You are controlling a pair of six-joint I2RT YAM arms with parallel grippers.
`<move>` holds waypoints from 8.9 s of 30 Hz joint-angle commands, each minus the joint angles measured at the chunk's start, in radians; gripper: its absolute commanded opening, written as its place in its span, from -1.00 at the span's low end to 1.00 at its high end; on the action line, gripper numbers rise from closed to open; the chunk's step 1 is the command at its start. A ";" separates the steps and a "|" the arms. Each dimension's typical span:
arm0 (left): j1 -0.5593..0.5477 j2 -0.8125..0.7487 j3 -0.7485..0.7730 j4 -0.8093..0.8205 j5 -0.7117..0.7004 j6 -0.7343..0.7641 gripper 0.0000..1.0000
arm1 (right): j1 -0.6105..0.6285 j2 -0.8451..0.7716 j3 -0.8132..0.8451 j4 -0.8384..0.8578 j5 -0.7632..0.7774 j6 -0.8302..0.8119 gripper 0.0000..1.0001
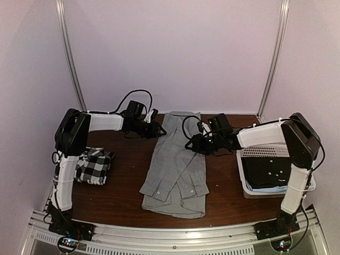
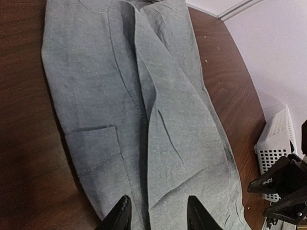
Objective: Fold and stack the long sleeve shirts
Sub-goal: Adjust the sleeve of the rectangle-folded shirt, then smooth out the rectangle-folded shirt at the center of the board, then pick up the rectangle-folded shirt from the center of the board.
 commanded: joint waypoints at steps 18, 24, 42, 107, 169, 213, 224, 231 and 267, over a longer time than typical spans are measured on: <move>-0.045 0.122 0.159 -0.146 -0.083 0.060 -0.06 | -0.036 0.085 -0.088 0.156 -0.003 0.086 -0.01; -0.058 0.137 0.174 -0.146 -0.059 0.062 -0.11 | -0.036 0.106 -0.083 0.170 0.001 0.097 -0.02; -0.063 0.137 0.207 -0.105 -0.015 0.038 -1.00 | -0.044 0.099 -0.047 0.159 0.046 0.091 -0.88; 0.026 0.426 0.639 -0.171 -0.395 0.034 0.14 | -0.088 0.473 0.463 0.006 0.109 -0.104 -0.35; -0.062 -0.209 -0.499 0.122 -0.310 -0.175 -0.59 | -0.060 0.528 0.685 0.060 -0.088 0.014 -0.24; 0.192 0.409 0.504 -0.116 -0.266 -0.149 -0.49 | 0.060 0.402 0.305 0.126 -0.088 0.008 -0.47; 0.230 0.404 0.636 -0.153 -0.222 -0.133 -0.41 | 0.060 0.326 0.322 0.076 -0.070 -0.021 -0.38; 0.248 0.348 0.646 -0.153 -0.185 -0.100 -0.24 | 0.059 0.264 0.311 0.047 -0.057 -0.049 -0.29; 0.004 -0.640 -0.806 -0.020 -0.054 -0.105 -0.14 | 0.121 -0.198 -0.257 0.001 0.010 -0.102 -0.16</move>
